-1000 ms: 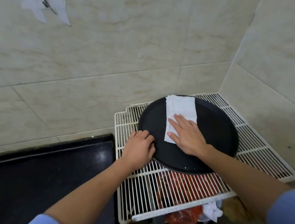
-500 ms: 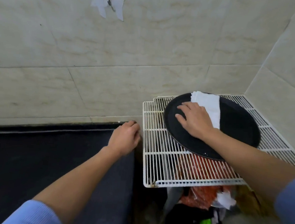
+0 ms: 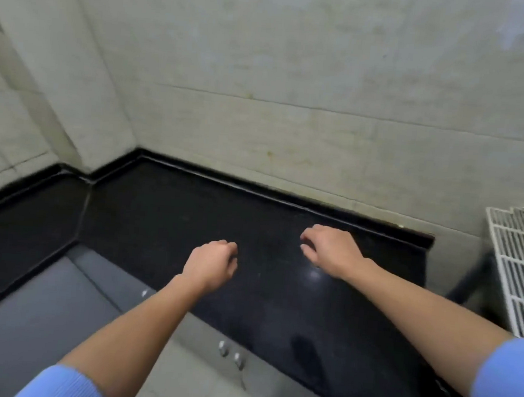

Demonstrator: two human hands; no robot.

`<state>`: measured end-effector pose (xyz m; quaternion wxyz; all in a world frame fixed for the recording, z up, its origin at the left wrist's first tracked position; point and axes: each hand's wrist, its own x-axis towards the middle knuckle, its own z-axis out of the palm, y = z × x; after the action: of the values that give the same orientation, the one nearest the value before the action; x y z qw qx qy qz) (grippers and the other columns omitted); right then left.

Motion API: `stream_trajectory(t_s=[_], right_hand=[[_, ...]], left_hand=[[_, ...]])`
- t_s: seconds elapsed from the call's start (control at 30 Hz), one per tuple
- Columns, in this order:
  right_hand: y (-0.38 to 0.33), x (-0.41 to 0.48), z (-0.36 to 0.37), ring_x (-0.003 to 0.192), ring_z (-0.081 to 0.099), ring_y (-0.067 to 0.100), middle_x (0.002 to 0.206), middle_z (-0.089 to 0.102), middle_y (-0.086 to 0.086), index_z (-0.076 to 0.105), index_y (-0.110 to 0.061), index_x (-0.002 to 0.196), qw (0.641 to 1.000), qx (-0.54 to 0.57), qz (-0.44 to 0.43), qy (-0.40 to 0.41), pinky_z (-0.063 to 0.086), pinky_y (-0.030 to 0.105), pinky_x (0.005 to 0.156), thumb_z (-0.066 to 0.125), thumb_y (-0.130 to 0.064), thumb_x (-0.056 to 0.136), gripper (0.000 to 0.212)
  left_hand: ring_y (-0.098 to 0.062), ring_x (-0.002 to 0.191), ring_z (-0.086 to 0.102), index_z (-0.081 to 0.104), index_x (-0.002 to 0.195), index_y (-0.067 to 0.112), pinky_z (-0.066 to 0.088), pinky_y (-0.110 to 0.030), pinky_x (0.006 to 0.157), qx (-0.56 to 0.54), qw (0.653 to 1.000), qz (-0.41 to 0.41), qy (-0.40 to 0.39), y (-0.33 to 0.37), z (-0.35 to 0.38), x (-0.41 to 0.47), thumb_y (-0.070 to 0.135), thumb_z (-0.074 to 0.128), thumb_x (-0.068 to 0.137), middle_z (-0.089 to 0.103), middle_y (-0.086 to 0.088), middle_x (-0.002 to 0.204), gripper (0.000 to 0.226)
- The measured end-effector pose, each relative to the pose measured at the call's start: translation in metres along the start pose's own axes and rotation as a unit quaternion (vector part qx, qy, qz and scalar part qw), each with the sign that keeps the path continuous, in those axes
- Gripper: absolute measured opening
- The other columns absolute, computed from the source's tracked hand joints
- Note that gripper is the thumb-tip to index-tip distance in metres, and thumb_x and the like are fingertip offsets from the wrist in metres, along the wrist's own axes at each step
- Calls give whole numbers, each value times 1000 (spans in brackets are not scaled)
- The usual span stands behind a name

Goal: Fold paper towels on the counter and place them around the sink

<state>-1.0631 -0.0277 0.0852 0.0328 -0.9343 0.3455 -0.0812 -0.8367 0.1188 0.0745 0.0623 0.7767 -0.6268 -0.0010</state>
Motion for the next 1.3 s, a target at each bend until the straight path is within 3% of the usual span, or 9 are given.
stream_trajectory(t_s=[0.13,0.4,0.67,0.87,1.07,1.3], right_hand=[[-105,57,25,102,60,23,117,59,-2,56,-25,119,996,8,-88,-25,49,35,78,43,-41,95,31],[-273,159,62,103,60,23,118,59,-2,55,-25,120,968,7,-247,-53,47,35,79,44,-41,95,32],[-434,280,103,102,60,23,119,59,0,54,-25,122,919,19,-386,-72,47,36,80,44,-40,95,32],[-558,331,130,103,61,25,120,60,1,53,-23,124,868,22,-487,-96,49,37,81,46,-36,92,35],[-669,352,167,104,60,26,119,60,1,54,-24,122,821,11,-559,-114,47,37,81,46,-38,93,33],[-791,407,206,105,60,27,119,60,2,54,-24,120,826,1,-550,-125,47,38,82,46,-38,93,32]], left_hand=[[-29,94,61,58,94,20,45,-36,71,13,995,-99,5,-105,-12,-60,31,47,89,64,-3,100,16],[-29,99,61,60,105,15,51,-37,78,2,961,-275,-2,-241,-16,-159,27,47,88,66,-6,107,24],[-30,98,61,61,103,16,49,-36,75,21,904,-427,14,-377,-43,-201,29,47,89,68,-7,105,24],[-26,104,59,61,109,19,46,-34,77,13,848,-529,33,-441,-50,-245,30,48,90,66,-4,109,25],[-25,102,60,61,106,22,46,-34,79,-8,807,-591,23,-507,-40,-292,33,50,90,66,-2,107,22],[-27,101,60,61,104,20,46,-37,78,-5,805,-593,21,-644,-49,-326,31,49,90,67,-4,106,22]])
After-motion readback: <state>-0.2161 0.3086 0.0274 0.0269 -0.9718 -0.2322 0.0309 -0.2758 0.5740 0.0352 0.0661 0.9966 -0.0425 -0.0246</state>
